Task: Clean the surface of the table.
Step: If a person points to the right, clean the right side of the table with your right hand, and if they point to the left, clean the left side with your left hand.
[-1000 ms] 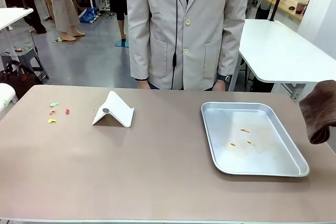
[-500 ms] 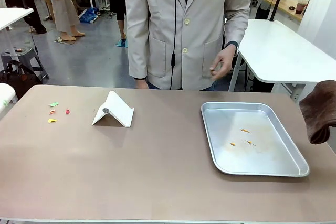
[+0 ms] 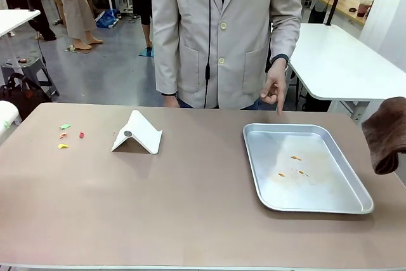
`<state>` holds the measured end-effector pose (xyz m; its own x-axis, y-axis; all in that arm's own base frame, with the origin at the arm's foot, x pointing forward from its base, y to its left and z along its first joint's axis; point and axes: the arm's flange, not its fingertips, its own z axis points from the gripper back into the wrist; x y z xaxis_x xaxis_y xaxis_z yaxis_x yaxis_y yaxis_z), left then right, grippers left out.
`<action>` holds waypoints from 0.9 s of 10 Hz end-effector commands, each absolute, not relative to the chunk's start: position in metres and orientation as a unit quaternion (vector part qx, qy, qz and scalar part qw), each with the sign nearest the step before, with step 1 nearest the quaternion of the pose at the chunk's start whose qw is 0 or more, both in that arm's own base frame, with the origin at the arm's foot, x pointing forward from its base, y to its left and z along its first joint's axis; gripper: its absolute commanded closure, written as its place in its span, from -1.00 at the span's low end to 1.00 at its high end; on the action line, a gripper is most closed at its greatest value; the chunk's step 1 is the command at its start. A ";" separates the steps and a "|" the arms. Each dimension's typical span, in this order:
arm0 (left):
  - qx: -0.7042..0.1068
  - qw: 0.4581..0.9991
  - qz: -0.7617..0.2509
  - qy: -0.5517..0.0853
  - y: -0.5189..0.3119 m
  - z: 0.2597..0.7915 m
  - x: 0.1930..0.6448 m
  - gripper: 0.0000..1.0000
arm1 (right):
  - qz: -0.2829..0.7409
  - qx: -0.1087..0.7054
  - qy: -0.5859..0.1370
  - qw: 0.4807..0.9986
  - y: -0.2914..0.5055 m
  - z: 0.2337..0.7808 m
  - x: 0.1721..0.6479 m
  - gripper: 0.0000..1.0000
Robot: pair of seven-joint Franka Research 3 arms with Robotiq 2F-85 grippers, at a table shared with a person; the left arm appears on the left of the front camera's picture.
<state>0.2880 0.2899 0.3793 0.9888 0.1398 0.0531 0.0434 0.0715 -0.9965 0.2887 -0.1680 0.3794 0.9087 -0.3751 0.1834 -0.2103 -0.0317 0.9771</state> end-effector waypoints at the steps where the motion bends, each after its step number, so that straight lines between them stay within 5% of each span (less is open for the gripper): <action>1: -0.679 0.730 0.027 -0.069 0.289 0.383 0.285 0.96 | -0.066 0.714 -0.202 0.667 -0.168 0.386 0.288 1.00; 4: -0.679 0.730 0.027 -0.069 0.289 0.383 0.285 0.96 | -0.066 0.714 -0.202 0.667 -0.168 0.386 0.288 1.00; 5: -0.679 0.730 0.027 -0.069 0.289 0.383 0.285 0.96 | -0.062 0.716 -0.205 0.665 -0.168 0.379 0.289 0.85; 9: -0.679 0.730 0.027 -0.069 0.289 0.383 0.285 0.96 | 0.002 0.588 -0.258 0.767 -0.139 0.400 0.302 0.85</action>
